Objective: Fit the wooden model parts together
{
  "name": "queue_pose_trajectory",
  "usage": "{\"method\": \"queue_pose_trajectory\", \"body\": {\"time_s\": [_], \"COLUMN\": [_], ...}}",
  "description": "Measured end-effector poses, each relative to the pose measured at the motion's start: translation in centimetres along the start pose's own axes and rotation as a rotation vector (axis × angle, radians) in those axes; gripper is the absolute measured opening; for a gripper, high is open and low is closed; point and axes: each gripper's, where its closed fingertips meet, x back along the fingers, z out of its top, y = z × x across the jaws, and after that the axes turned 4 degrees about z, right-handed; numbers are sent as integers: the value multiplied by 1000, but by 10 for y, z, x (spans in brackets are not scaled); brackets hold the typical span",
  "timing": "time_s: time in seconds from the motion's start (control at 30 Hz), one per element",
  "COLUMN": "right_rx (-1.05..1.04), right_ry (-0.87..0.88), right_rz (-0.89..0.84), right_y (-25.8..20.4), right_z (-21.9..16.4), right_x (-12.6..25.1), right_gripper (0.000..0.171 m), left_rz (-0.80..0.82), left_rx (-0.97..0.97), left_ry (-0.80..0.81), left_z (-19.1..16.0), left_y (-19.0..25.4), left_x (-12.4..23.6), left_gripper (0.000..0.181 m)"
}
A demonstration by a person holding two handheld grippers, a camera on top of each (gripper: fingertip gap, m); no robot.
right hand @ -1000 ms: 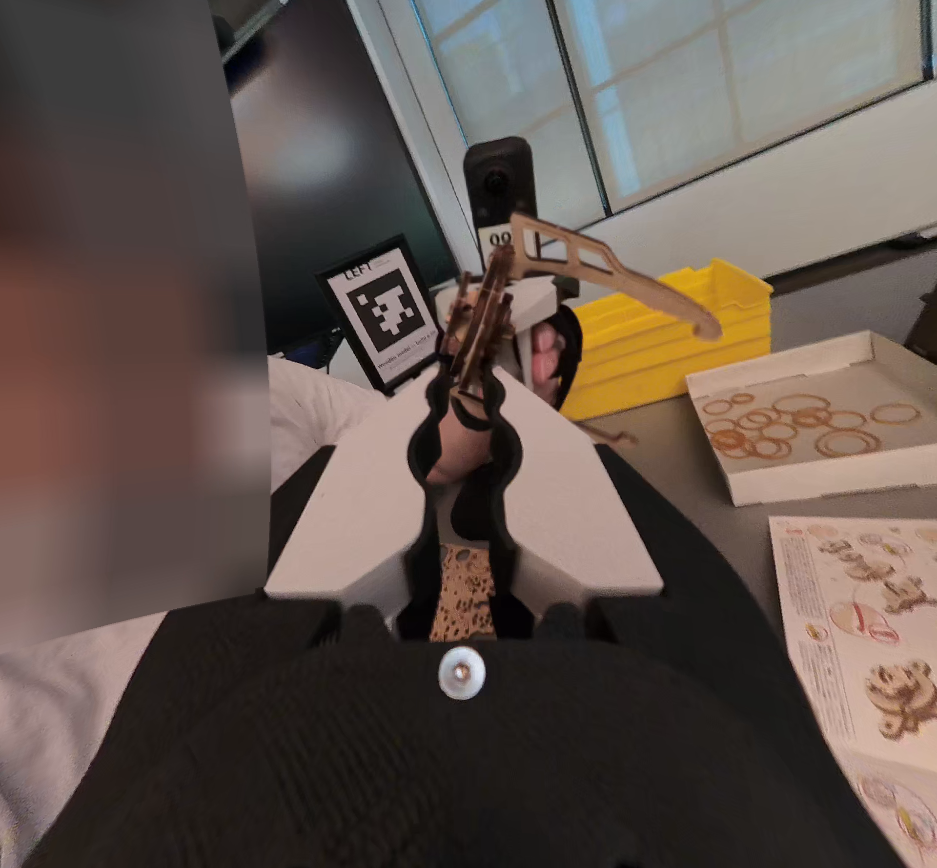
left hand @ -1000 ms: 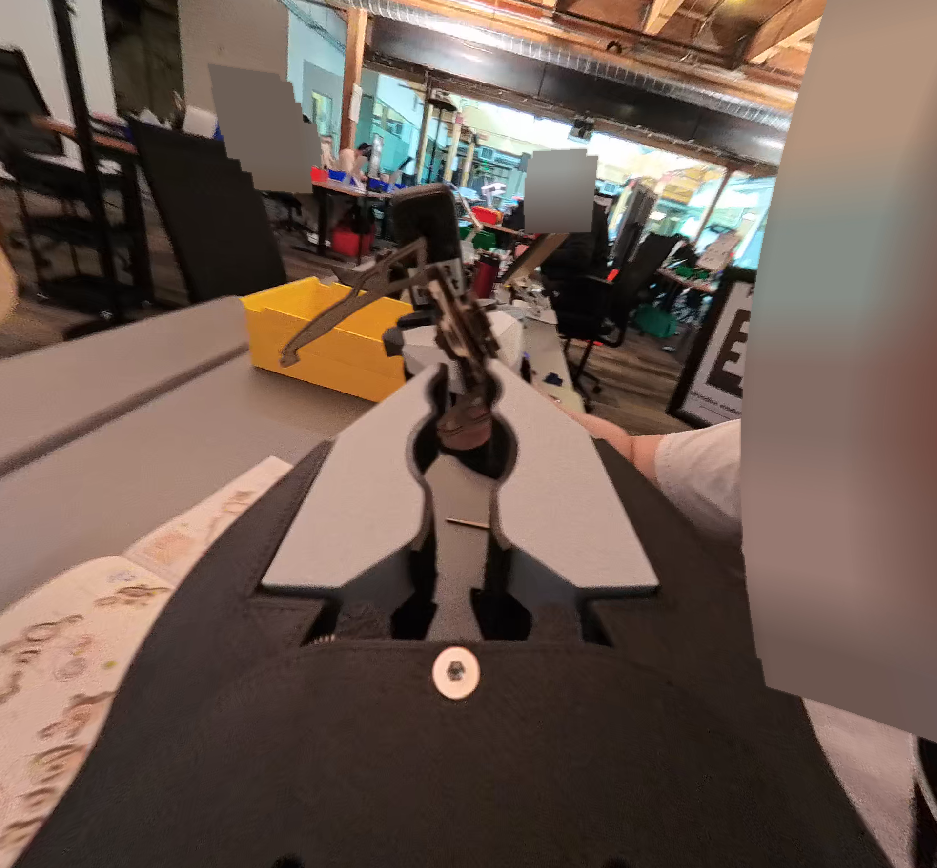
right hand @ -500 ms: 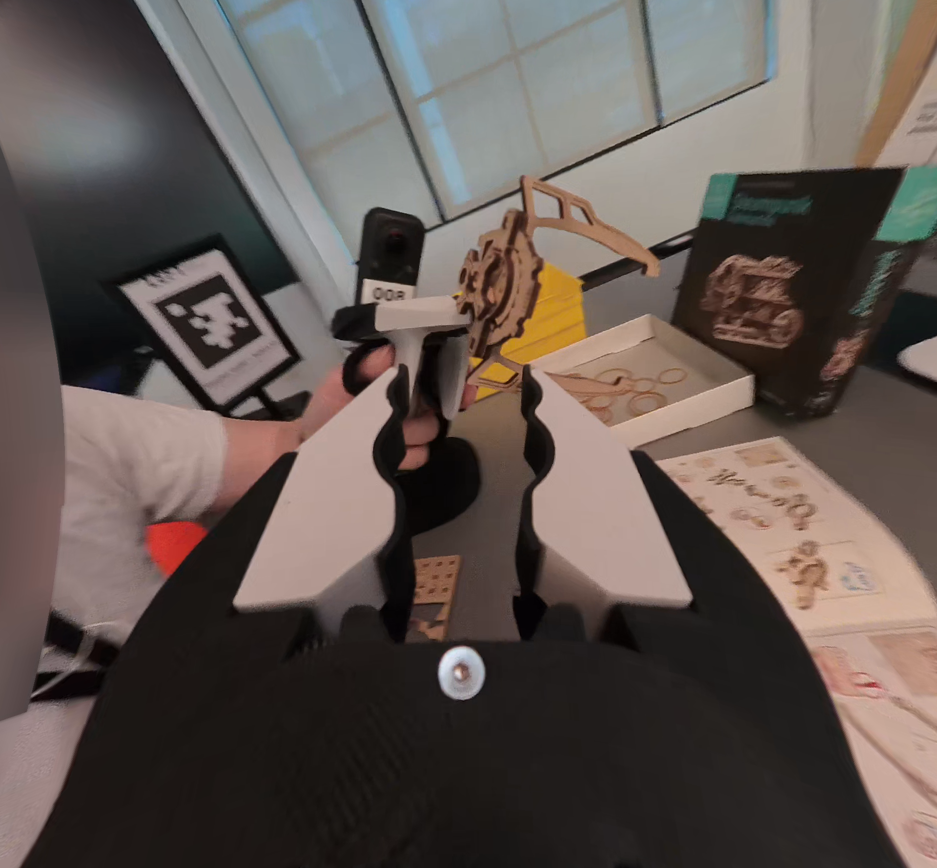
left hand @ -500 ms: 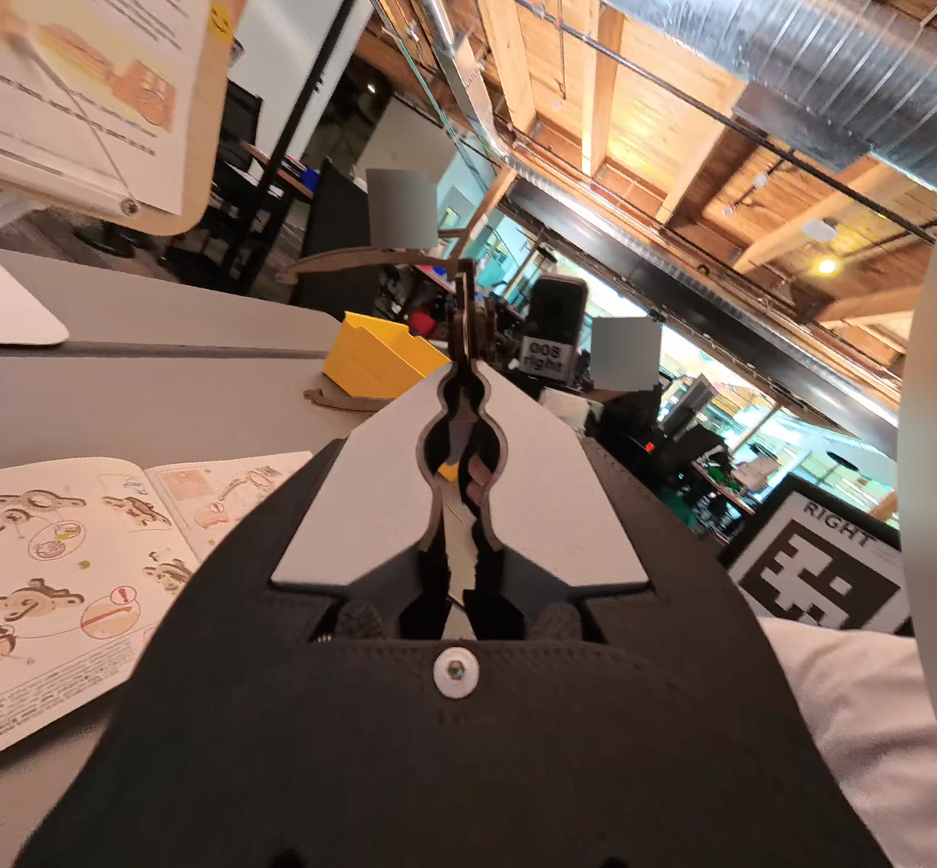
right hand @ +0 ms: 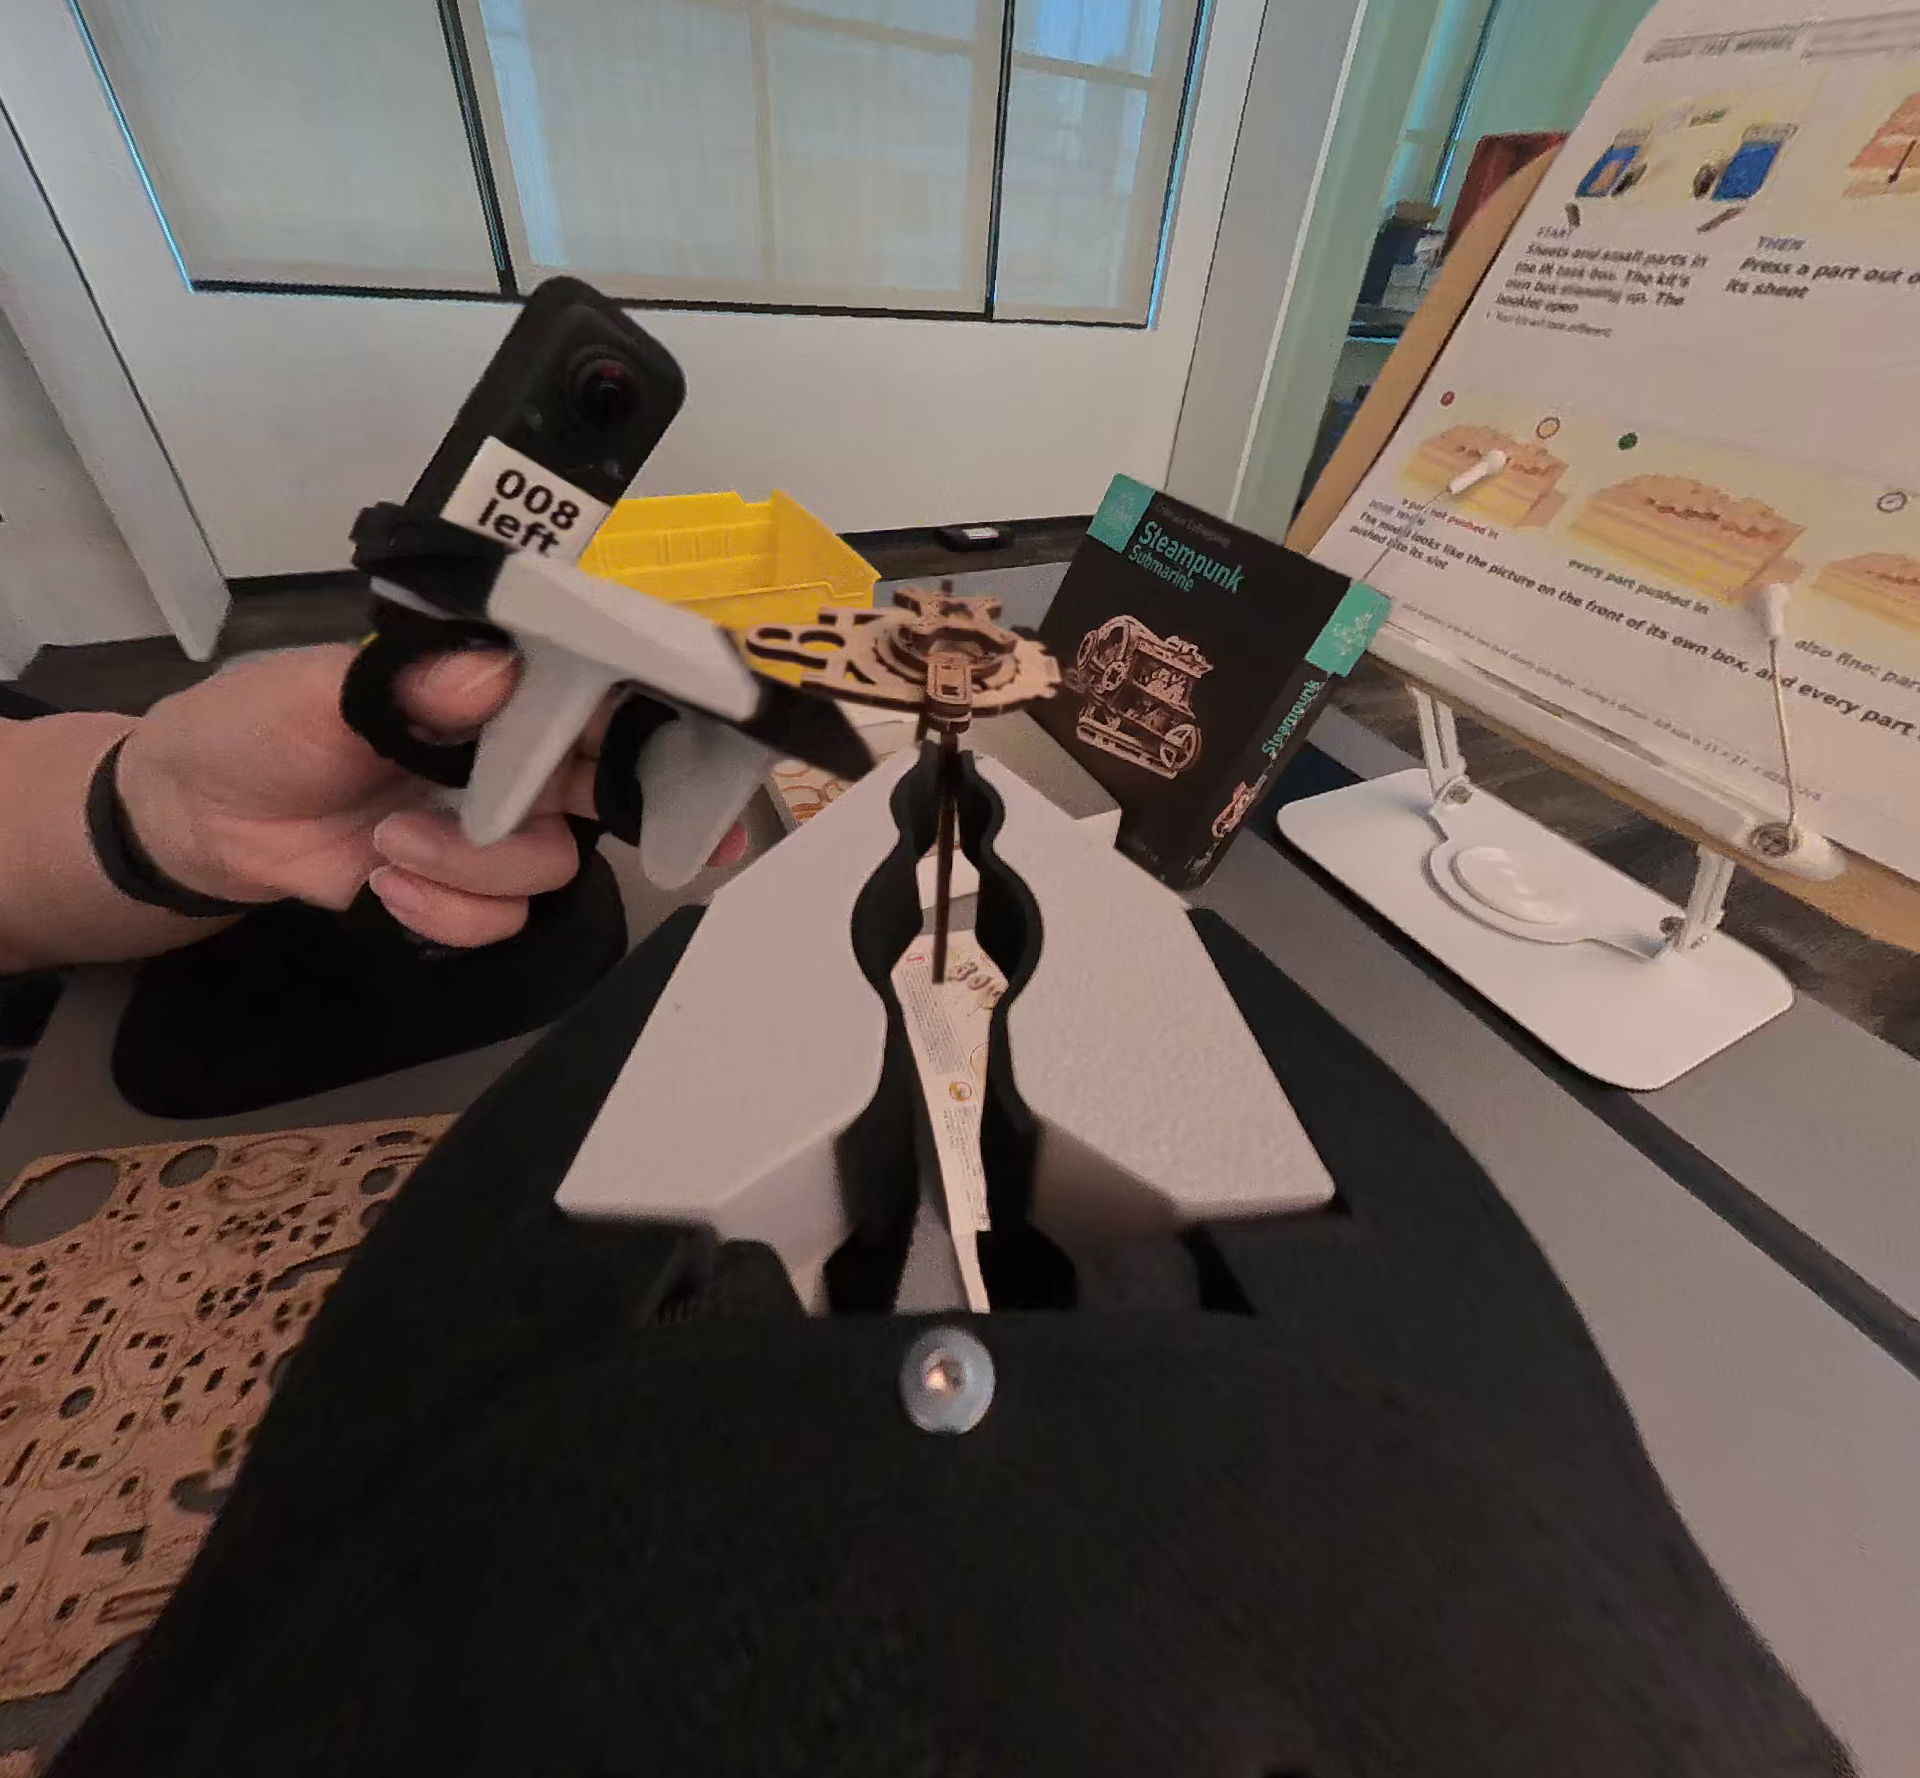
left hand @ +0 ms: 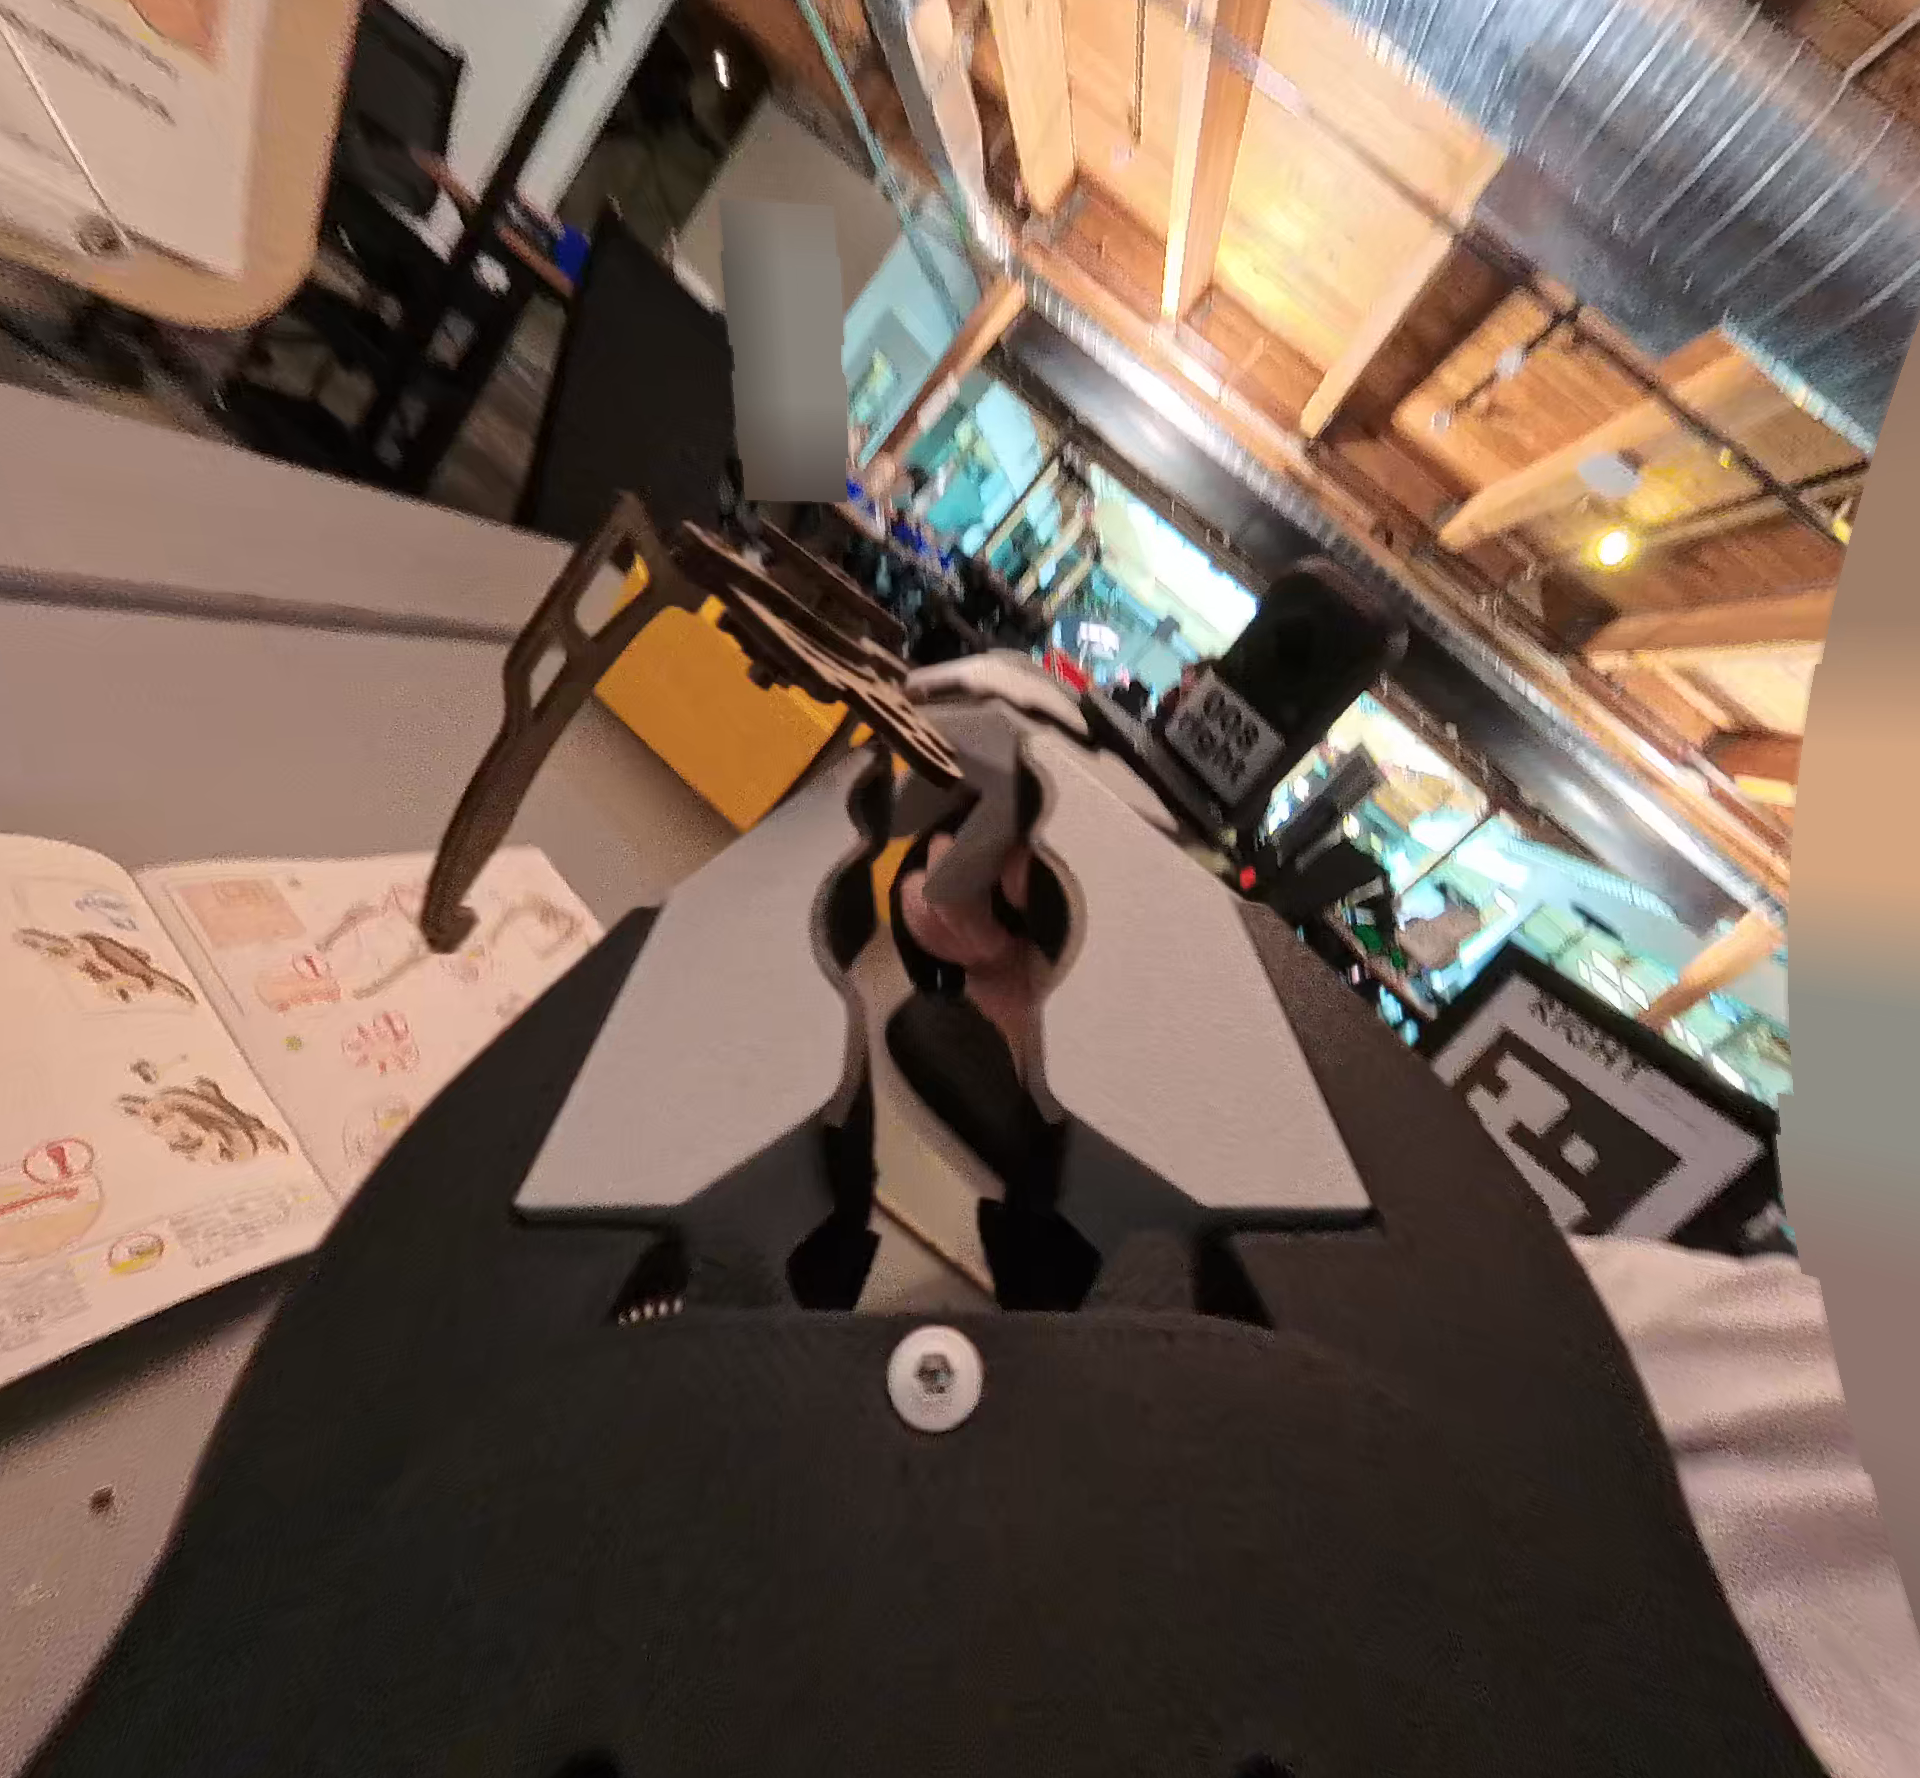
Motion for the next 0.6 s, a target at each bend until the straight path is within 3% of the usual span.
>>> {"method": "queue_pose_trajectory", "body": {"time_s": [0.1,0.17,0.23,0.3,0.4,0.5,0.6], "right_rx": [-125,-236,-345,-429,-516,-564,-634], "right_ry": [-10,-13,-6,-5,13,-4,-5], "right_rz": [49,113,195,279,370,406,460], "right_y": [14,20,21,17,9,0,-12], "right_z": [1,2,3,5,8,0,-10], "right_x": [12,21,28,34,37,33,29], "right_gripper": [0,0,0,0,0,0,0], "left_rz": [-23,-82,-65,49,219,126,11], "left_rx": [-32,-77,-157,-286,-456,-367,-220], "left_ry": [-205,-285,-229,-120,-4,-207,-334], "left_z": [-20,-24,-6,23,56,24,-11], "left_y": [7,20,22,8,-15,-18,-16], "left_x": [-3,1,8,18,31,22,15], "left_gripper": [40,26,15,8,25,40,36]}}
